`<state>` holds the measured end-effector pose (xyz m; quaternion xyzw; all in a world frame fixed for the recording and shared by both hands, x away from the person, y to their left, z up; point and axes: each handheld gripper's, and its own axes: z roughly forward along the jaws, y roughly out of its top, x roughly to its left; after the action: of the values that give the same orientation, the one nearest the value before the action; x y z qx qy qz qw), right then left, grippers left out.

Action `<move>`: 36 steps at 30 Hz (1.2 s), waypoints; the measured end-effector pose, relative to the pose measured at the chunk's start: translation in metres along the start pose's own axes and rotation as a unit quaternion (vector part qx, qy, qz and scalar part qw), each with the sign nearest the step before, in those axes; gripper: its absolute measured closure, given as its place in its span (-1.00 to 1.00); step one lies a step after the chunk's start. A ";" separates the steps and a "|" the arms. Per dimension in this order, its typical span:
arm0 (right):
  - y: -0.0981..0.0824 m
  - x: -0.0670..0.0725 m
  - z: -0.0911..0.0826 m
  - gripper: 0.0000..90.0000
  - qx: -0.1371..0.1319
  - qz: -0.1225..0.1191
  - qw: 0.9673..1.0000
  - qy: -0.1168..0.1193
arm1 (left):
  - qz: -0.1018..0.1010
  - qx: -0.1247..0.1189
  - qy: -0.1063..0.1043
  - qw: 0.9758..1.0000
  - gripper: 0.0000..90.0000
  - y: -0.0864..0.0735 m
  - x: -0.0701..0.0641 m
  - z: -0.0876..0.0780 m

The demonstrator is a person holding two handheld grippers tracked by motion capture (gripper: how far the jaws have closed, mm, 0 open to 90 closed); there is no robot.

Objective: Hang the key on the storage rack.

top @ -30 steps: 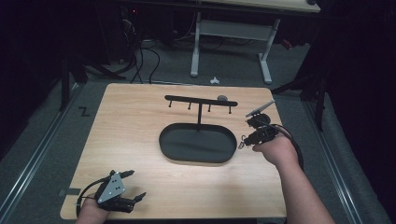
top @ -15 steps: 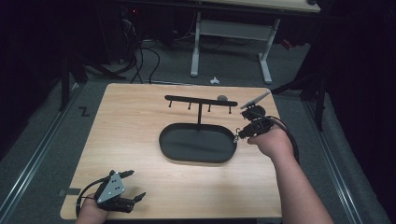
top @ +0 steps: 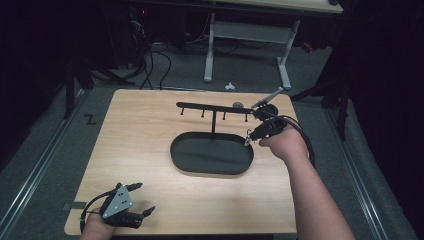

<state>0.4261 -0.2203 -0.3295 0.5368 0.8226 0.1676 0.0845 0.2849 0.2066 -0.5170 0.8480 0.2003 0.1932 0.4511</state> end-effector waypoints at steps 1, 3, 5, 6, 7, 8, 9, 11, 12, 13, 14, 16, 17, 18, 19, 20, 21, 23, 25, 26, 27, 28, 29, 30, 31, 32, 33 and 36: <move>0.001 0.001 0.000 0.96 0.001 0.000 1.000 -0.001 | 0.000 0.000 0.000 1.000 -0.66 0.000 0.000 0.000; 0.005 0.002 0.000 0.96 0.000 0.000 1.000 -0.001 | 0.000 0.000 0.000 1.000 -0.66 0.000 0.000 0.000; 0.007 0.003 -0.001 0.96 -0.002 -0.001 1.000 0.000 | -0.001 0.000 0.000 1.000 -0.66 0.000 0.000 0.000; 0.009 0.003 -0.001 0.96 -0.003 0.000 1.000 0.000 | -0.001 0.000 -0.001 1.000 -0.66 0.000 0.000 0.000; 0.010 0.003 -0.002 0.96 -0.004 0.000 1.000 0.000 | -0.001 0.000 -0.001 1.000 -0.66 0.000 0.000 0.000; 0.012 0.003 -0.002 0.96 -0.004 0.002 1.000 0.000 | -0.001 0.001 -0.001 1.000 -0.66 0.000 0.000 0.000; 0.012 0.003 -0.002 0.96 -0.009 0.000 1.000 0.002 | -0.001 0.000 -0.001 1.000 -0.66 0.000 0.000 0.000; 0.015 0.003 -0.003 0.96 -0.011 0.000 1.000 0.003 | -0.001 0.000 0.000 1.000 -0.66 0.000 0.000 0.000; 0.016 0.003 -0.003 0.96 -0.011 0.000 1.000 0.002 | 0.000 0.001 0.000 1.000 -0.66 0.000 0.000 0.000; 0.017 0.003 -0.003 0.96 -0.014 0.000 1.000 0.003 | -0.001 0.001 0.000 1.000 -0.66 0.000 0.000 0.000; 0.018 0.003 -0.004 0.96 -0.015 0.002 1.000 0.005 | -0.002 0.001 0.000 1.000 -0.66 0.000 0.000 0.000; 0.020 0.003 -0.004 0.96 -0.017 0.002 1.000 0.006 | -0.002 0.000 0.000 1.000 -0.66 -0.001 0.000 0.000; 0.021 0.003 -0.004 0.96 -0.020 0.001 1.000 0.006 | -0.002 0.000 0.000 1.000 -0.66 -0.001 0.000 0.000; 0.022 0.003 -0.004 0.96 -0.023 0.002 1.000 0.008 | -0.001 0.001 0.000 1.000 -0.66 0.000 0.000 -0.001; 0.023 0.002 -0.004 0.96 -0.019 0.001 1.000 0.006 | -0.001 0.001 0.000 1.000 -0.66 0.000 0.000 -0.001; 0.023 0.002 -0.004 0.96 -0.019 0.003 1.000 0.006 | -0.001 0.002 0.000 1.000 -0.66 0.000 0.000 -0.001; 0.024 0.002 -0.004 0.96 -0.020 0.003 1.000 0.006 | -0.001 0.002 0.000 1.000 -0.66 0.000 0.000 -0.001; 0.025 0.002 -0.004 0.96 -0.021 0.003 1.000 0.008 | -0.002 0.002 0.000 1.000 -0.66 -0.001 0.000 -0.001; 0.026 0.001 -0.003 0.96 -0.020 0.004 1.000 0.007 | -0.003 0.000 0.000 1.000 -0.66 -0.001 0.000 -0.001; 0.027 0.001 -0.003 0.96 -0.020 0.004 1.000 0.007 | -0.003 0.001 0.000 1.000 -0.66 -0.001 0.000 -0.001; 0.027 0.000 -0.002 0.96 -0.021 0.002 1.000 0.006 | -0.002 0.001 0.000 1.000 -0.66 -0.001 0.000 -0.001; 0.027 -0.001 -0.002 0.96 -0.021 0.006 1.000 0.006 | -0.002 0.001 0.000 1.000 -0.66 -0.001 0.000 -0.001; 0.028 -0.002 -0.002 0.96 -0.020 0.009 1.000 0.006 | -0.002 0.001 0.000 1.000 -0.66 -0.001 0.000 -0.001; 0.028 -0.003 -0.002 0.96 -0.020 0.009 1.000 0.006 | -0.002 0.001 0.000 1.000 -0.66 -0.001 0.000 -0.001; 0.028 -0.003 -0.002 0.96 -0.021 0.010 1.000 0.007 | -0.002 0.001 0.000 1.000 -0.66 -0.001 0.000 -0.001; 0.028 -0.004 -0.002 0.96 -0.021 0.010 1.000 0.007 | -0.002 0.001 0.001 1.000 -0.66 -0.001 0.000 -0.001; 0.028 -0.005 -0.002 0.96 -0.022 0.012 1.000 0.007 | -0.001 0.002 0.000 1.000 -0.66 -0.001 0.000 -0.001; 0.028 -0.009 -0.002 0.96 -0.022 0.012 1.000 0.004 | -0.002 0.001 0.001 1.000 -0.66 -0.001 0.000 -0.001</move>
<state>0.4530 -0.2182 -0.3174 0.5439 0.8126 0.1887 0.0910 0.2848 0.2078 -0.5175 0.8480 0.2028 0.1924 0.4503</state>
